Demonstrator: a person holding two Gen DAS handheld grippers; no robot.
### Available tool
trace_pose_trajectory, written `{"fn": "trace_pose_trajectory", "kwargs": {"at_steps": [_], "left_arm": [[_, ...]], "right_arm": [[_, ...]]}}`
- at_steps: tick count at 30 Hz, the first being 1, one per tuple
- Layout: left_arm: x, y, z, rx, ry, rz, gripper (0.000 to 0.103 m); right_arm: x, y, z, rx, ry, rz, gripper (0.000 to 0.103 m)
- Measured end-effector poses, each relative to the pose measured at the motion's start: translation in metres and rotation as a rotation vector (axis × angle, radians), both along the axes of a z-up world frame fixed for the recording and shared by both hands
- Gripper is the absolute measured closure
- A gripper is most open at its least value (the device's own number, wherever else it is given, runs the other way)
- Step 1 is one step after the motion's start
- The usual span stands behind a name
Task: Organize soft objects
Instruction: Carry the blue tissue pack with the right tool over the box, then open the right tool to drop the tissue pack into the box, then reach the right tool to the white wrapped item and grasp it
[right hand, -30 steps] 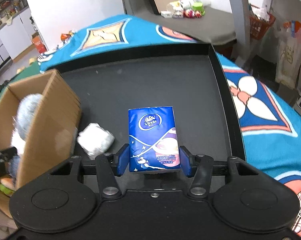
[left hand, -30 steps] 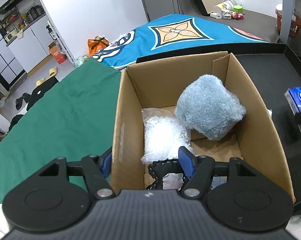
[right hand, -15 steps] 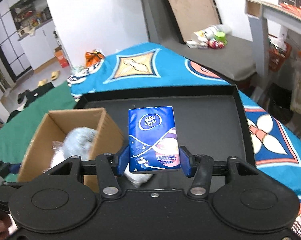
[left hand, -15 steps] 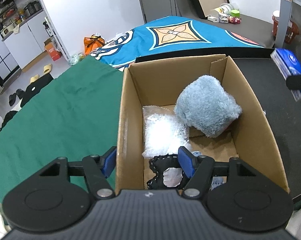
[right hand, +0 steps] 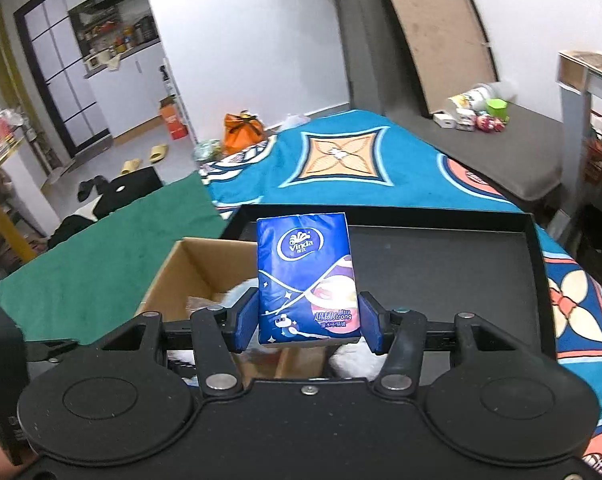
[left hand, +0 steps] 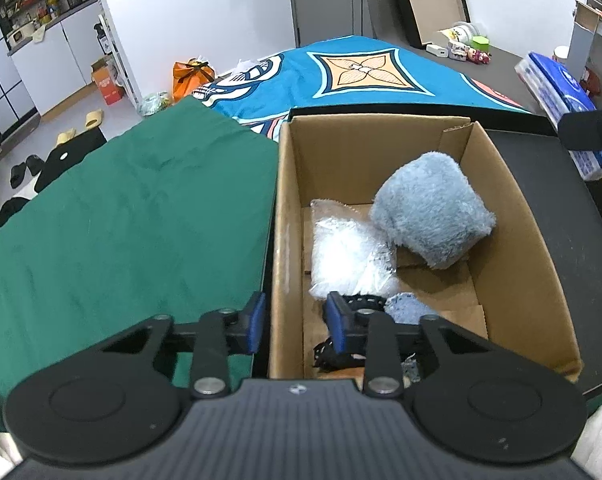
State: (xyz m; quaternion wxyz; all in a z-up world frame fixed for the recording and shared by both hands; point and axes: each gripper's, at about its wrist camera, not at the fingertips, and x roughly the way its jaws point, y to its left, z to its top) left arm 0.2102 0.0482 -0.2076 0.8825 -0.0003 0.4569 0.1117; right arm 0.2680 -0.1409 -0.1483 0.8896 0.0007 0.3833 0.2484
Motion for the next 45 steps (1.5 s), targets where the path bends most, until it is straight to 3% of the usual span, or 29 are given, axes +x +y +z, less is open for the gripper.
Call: {"fn": "trace_pose_trajectory", "kwargs": {"at_steps": [8, 18, 23, 27, 45], "left_arm": [[-0.009, 0.008, -0.002, -0.039, -0.019, -0.005, 0.08], [-0.016, 0.013, -0.006, -0.065, -0.039, -0.013, 0.095], [-0.017, 0.018, -0.006, -0.092, -0.048, -0.005, 0.095], [-0.019, 0.018, -0.006, -0.098, -0.054, 0.0, 0.095], [-0.017, 0.015, 0.0, -0.077, -0.05, 0.007, 0.091]], "right_arm": [[-0.011, 0.023, -0.001, 0.003, 0.012, 0.046, 0.052], [-0.022, 0.037, -0.004, 0.004, 0.025, 0.048, 0.052], [-0.022, 0.043, -0.006, -0.007, 0.036, 0.043, 0.05], [-0.02, 0.044, -0.009, -0.009, 0.047, 0.031, 0.035], [-0.015, -0.006, -0.022, -0.034, 0.06, -0.119, 0.035]]}}
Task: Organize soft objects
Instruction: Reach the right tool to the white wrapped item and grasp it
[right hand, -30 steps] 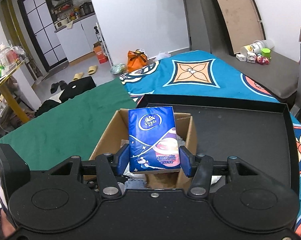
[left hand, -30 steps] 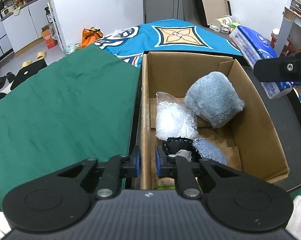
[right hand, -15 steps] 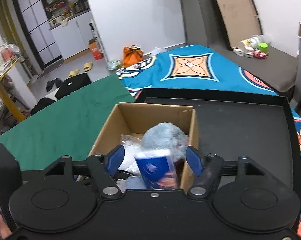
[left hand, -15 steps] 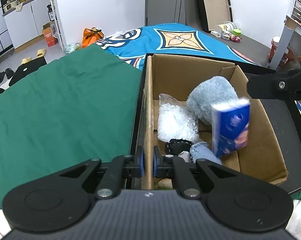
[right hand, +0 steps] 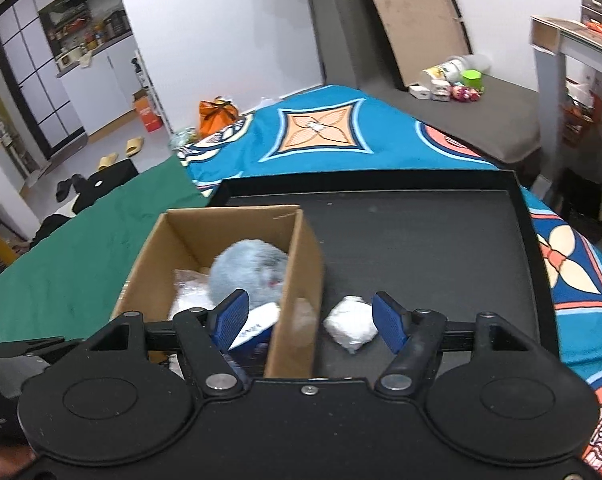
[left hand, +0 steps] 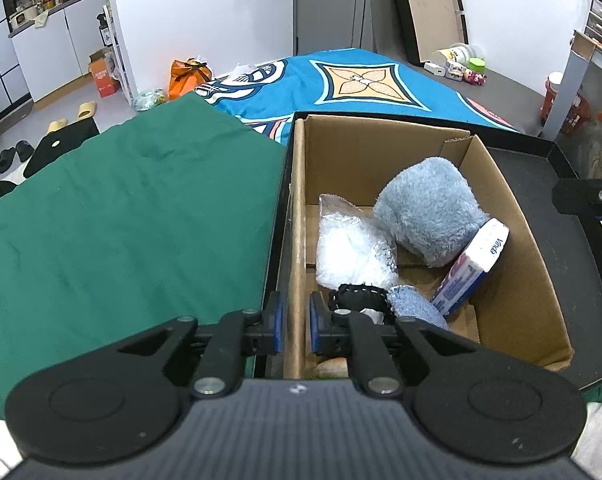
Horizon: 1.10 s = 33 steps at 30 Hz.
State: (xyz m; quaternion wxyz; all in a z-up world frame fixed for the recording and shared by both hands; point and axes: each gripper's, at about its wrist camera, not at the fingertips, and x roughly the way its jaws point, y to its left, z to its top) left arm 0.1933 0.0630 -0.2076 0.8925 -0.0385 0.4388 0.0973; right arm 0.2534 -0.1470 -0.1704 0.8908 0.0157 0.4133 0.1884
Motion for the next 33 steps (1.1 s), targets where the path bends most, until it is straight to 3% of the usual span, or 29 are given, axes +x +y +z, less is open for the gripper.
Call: {"fn": "trace_pose_trajectory", "kwargs": {"at_steps": [5, 11, 15, 33], "left_arm": [[0.004, -0.006, 0.001, 0.02, 0.014, -0.006, 0.087], [0.009, -0.012, -0.001, 0.053, 0.023, -0.008, 0.068], [0.013, -0.018, -0.003, 0.079, 0.041, -0.016, 0.061], [0.036, -0.037, -0.005, 0.171, 0.07, -0.007, 0.052]], "right_arm": [[0.004, -0.009, -0.009, 0.002, 0.015, -0.016, 0.035], [0.012, -0.017, -0.027, 0.024, 0.056, -0.021, 0.039], [0.02, -0.023, -0.039, 0.042, 0.087, -0.028, 0.041], [0.052, -0.033, -0.074, 0.117, 0.176, -0.008, 0.044]]}}
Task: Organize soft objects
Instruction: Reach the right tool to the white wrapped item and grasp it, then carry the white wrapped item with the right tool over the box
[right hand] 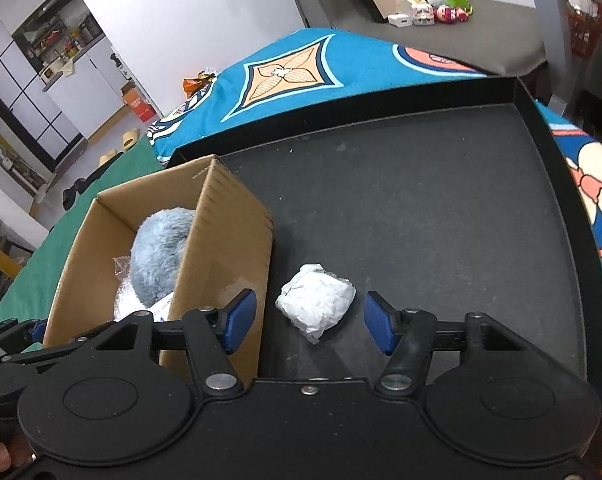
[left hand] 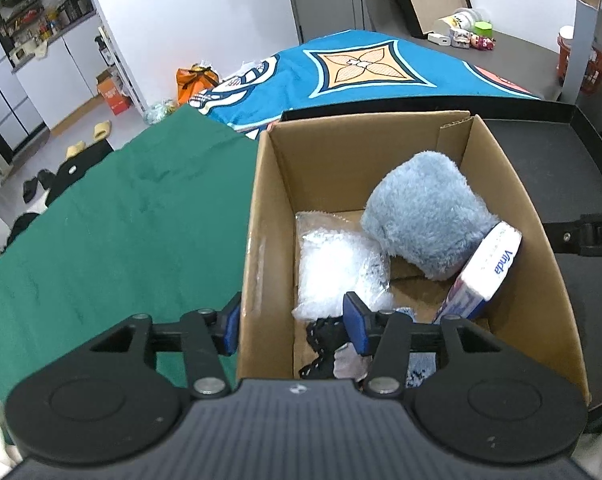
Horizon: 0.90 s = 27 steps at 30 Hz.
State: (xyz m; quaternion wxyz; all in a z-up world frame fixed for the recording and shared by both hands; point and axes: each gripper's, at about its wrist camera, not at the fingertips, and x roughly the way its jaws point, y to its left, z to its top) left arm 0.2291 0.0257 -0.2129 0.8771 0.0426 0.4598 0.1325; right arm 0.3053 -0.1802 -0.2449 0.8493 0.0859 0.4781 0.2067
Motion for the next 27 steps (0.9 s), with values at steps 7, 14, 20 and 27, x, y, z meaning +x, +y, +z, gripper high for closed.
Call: {"fn": "trace_pose_trajectory", "kwargs": {"at_steps": [7, 14, 20, 27], "left_arm": [[0.002, 0.002, -0.004, 0.005, 0.01, 0.011, 0.05], [0.004, -0.003, -0.005, 0.01, 0.014, 0.004, 0.047], [0.0, -0.006, -0.003, 0.013, 0.013, -0.001, 0.045], [0.0, -0.006, -0.004, 0.013, 0.012, -0.006, 0.045]], "right_arm": [[0.008, 0.006, -0.013, -0.005, 0.015, -0.003, 0.046], [0.006, 0.004, -0.019, -0.031, 0.044, 0.014, 0.062], [-0.001, -0.014, -0.014, -0.092, 0.043, -0.031, 0.063], [-0.004, -0.032, -0.014, -0.124, 0.056, -0.066, 0.062]]}}
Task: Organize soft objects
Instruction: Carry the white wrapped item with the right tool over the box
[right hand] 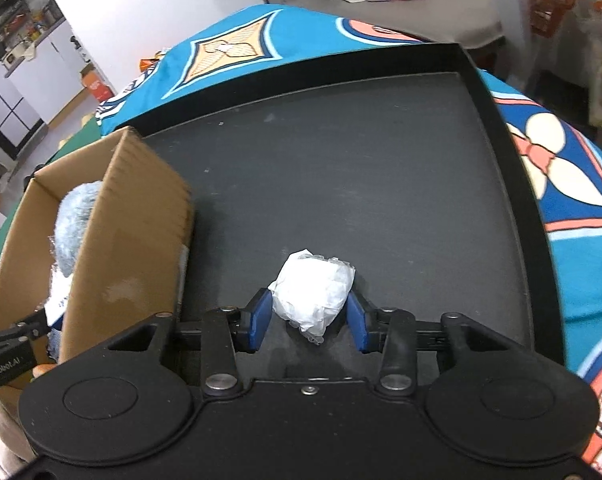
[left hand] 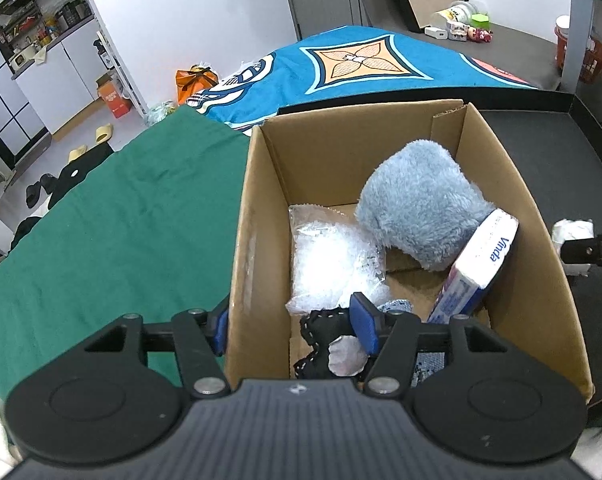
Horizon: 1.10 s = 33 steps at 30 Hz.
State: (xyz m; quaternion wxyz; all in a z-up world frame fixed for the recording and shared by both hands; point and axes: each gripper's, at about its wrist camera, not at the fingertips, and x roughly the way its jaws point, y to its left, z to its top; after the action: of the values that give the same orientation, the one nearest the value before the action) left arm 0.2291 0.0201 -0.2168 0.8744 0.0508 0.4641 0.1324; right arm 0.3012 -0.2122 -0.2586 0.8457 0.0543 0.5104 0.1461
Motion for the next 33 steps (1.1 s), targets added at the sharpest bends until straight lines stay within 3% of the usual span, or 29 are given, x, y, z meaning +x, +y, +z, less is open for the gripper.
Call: {"fn": "trace_pose_trajectory", "kwargs": {"at_steps": [8, 12, 33], "left_arm": [[-0.002, 0.002, -0.001, -0.011, -0.001, -0.004, 0.045], [-0.002, 0.005, -0.002, -0.017, 0.0, -0.002, 0.045], [-0.009, 0.01, -0.001, -0.024, 0.002, -0.007, 0.045]], "right_arm": [[0.004, 0.01, -0.007, -0.009, 0.015, 0.006, 0.061], [0.006, 0.012, -0.006, -0.028, -0.005, 0.006, 0.067], [-0.012, 0.014, 0.051, -0.005, -0.131, 0.009, 0.068]]}}
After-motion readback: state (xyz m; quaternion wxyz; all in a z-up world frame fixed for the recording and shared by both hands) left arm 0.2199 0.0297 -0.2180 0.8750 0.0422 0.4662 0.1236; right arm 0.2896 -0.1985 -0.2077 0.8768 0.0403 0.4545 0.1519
